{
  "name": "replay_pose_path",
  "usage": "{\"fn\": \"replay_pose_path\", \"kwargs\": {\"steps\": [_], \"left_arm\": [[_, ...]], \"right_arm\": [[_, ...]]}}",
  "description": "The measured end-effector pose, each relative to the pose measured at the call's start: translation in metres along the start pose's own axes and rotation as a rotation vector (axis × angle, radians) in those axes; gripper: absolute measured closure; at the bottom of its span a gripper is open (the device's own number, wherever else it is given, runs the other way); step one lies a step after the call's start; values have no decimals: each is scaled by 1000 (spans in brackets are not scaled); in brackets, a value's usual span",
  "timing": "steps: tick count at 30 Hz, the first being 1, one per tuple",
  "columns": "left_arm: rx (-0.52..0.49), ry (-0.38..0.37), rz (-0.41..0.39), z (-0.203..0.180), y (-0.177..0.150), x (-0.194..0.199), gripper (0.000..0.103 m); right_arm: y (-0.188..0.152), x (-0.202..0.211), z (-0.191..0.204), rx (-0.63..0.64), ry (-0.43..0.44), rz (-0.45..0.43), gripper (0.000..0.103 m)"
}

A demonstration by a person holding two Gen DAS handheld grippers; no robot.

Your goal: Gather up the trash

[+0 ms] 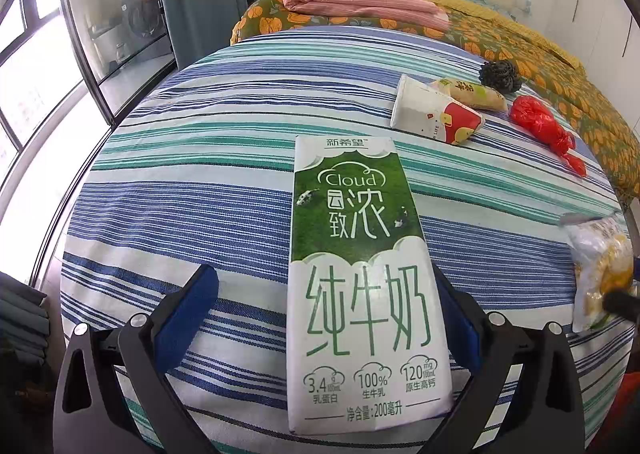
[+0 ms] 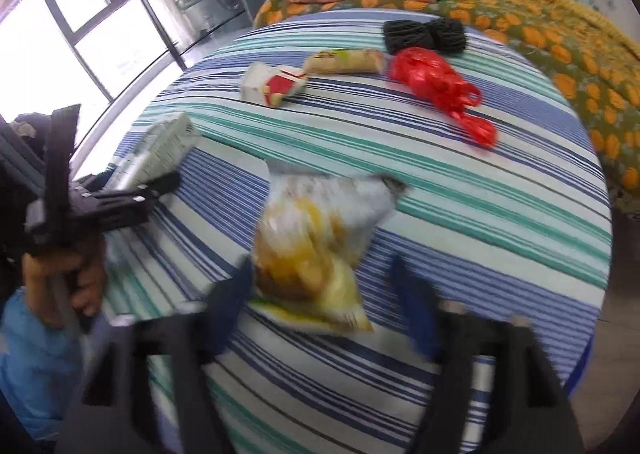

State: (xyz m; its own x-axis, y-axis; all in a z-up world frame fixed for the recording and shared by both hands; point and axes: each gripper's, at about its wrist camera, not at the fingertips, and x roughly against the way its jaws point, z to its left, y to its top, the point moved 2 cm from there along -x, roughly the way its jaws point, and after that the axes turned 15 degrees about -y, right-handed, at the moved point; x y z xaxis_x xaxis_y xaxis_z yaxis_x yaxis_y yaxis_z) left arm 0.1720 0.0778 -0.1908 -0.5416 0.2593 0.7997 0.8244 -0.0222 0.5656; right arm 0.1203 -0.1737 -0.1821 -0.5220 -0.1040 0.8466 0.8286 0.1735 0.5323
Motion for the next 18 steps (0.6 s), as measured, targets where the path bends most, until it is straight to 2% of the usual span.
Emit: {"fn": "replay_pose_path", "kwargs": {"steps": [4, 7, 13, 18], "left_arm": [[0, 0, 0, 0, 0, 0, 5], [-1, 0, 0, 0, 0, 0, 5], [4, -9, -3, 1, 0, 1, 5], [24, -130, -32, 9, 1, 9, 5]], "right_arm": [[-10, -7, 6, -4, -29, -20, 14], [-14, -6, 10, 17, -58, -32, 14], [-13, -1, 2, -35, -32, -12, 14], [-1, 28, 9, 2, -78, -79, 14]]}}
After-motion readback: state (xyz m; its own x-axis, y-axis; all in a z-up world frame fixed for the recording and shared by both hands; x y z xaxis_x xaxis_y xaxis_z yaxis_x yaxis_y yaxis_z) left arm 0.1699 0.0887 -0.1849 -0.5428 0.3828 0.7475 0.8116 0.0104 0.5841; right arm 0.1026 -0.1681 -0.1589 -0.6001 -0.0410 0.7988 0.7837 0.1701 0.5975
